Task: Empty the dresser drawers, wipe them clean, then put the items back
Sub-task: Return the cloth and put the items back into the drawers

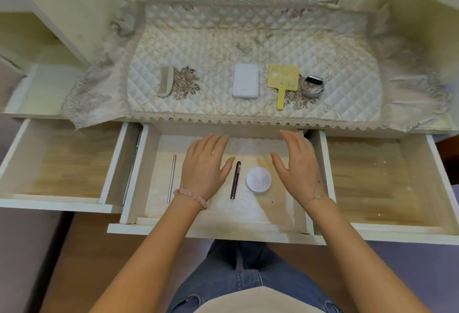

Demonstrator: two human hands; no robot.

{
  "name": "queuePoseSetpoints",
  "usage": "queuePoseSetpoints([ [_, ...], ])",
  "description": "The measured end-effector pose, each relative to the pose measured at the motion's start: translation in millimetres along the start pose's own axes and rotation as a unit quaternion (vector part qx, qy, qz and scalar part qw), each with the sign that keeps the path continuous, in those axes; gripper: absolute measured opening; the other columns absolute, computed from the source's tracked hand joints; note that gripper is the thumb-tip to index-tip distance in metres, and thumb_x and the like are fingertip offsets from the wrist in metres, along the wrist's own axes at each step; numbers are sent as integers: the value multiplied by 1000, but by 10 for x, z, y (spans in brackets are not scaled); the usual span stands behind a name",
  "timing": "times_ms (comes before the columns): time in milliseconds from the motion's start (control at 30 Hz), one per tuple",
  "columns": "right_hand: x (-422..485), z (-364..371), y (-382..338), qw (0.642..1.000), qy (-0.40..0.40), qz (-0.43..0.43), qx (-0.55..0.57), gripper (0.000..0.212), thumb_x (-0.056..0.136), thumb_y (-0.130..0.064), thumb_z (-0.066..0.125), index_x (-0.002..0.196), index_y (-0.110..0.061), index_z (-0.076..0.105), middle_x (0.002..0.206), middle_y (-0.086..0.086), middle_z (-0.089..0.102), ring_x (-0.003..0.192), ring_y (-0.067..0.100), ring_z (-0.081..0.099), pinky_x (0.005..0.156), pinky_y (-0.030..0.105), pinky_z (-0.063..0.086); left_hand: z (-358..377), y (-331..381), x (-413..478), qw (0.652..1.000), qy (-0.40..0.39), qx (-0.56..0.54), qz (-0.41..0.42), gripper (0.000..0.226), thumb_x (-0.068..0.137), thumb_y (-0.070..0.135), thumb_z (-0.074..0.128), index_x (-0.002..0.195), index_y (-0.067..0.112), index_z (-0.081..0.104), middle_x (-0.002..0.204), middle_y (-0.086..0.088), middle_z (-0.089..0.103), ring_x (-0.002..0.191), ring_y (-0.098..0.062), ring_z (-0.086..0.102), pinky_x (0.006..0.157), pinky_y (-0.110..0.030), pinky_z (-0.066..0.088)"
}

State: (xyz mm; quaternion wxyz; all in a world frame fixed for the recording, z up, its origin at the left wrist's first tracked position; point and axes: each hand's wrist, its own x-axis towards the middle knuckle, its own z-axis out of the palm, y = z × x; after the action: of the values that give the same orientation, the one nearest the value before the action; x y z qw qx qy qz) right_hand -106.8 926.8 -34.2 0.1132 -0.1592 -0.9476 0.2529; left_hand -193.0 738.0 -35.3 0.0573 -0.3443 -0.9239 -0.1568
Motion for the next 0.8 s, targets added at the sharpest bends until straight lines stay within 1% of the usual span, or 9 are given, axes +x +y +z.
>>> queuePoseSetpoints([
  [100, -6, -105, -27, 1000, 10, -10, -12, 48, 89, -18, 59, 132, -1, 46, 133, 16, 50, 129, 32, 42, 112, 37, 27, -76, 45, 40, 1000, -4, 11, 0, 48, 87, 33, 61, 125, 5, 56, 125, -13, 60, 118, -30, 54, 98, -45, 42],
  [167, -8, -162, -25, 1000, 9, -14, -13, 50, 89, -20, 59, 133, -3, 45, 135, 15, 48, 131, 31, 39, 114, 37, 25, -116, 66, 64, 1000, -5, 19, 0, 48, 87, 34, 60, 126, 5, 55, 126, -14, 59, 120, -30, 52, 100, -46, 41],
  [300, 1, -241, -13, 1000, 2, -7, -1, 51, 89, -20, 59, 134, -2, 44, 139, 16, 45, 133, 31, 36, 113, 43, 26, -174, 127, 131, 1000, 3, 27, 7, 49, 88, 35, 58, 126, 5, 55, 126, -12, 58, 122, -28, 51, 101, -45, 40],
  [367, 15, -269, -8, 1000, -1, -7, 0, 51, 89, -21, 58, 135, -2, 43, 140, 15, 44, 134, 31, 35, 113, 42, 26, -188, 157, 160, 1000, -1, 25, 6, 48, 89, 36, 56, 127, 6, 54, 127, -11, 58, 123, -27, 50, 103, -44, 38],
  [533, 89, -273, -31, 1000, -11, -22, 4, 52, 89, -21, 59, 135, -3, 43, 141, 14, 43, 134, 30, 35, 114, 37, 24, -196, 143, 161, 999, -14, 29, -27, 50, 90, 38, 53, 130, 8, 51, 132, -11, 54, 127, -27, 45, 106, -46, 34],
  [633, 174, -221, -98, 999, -29, -30, 4, 53, 90, -22, 57, 137, -4, 40, 143, 14, 40, 137, 29, 31, 116, 34, 19, -212, 45, 125, 998, -10, 31, -50, 50, 90, 39, 54, 130, 8, 51, 132, -10, 54, 128, -26, 45, 106, -44, 33],
  [700, 226, -170, -169, 999, -39, -37, 5, 53, 91, -23, 56, 138, -5, 39, 145, 13, 38, 138, 28, 28, 117, 35, 16, -227, -58, 97, 997, -12, 31, -67, 51, 91, 40, 52, 131, 9, 50, 134, -9, 53, 129, -26, 43, 107, -45, 32],
  [800, 316, -73, -288, 998, -40, -42, 0, 52, 91, -23, 56, 138, -5, 40, 144, 12, 39, 138, 26, 30, 116, 35, 19, -246, -242, 88, 996, -9, 28, -83, 51, 91, 41, 51, 132, 10, 49, 134, -8, 53, 129, -25, 44, 107, -45, 31],
])
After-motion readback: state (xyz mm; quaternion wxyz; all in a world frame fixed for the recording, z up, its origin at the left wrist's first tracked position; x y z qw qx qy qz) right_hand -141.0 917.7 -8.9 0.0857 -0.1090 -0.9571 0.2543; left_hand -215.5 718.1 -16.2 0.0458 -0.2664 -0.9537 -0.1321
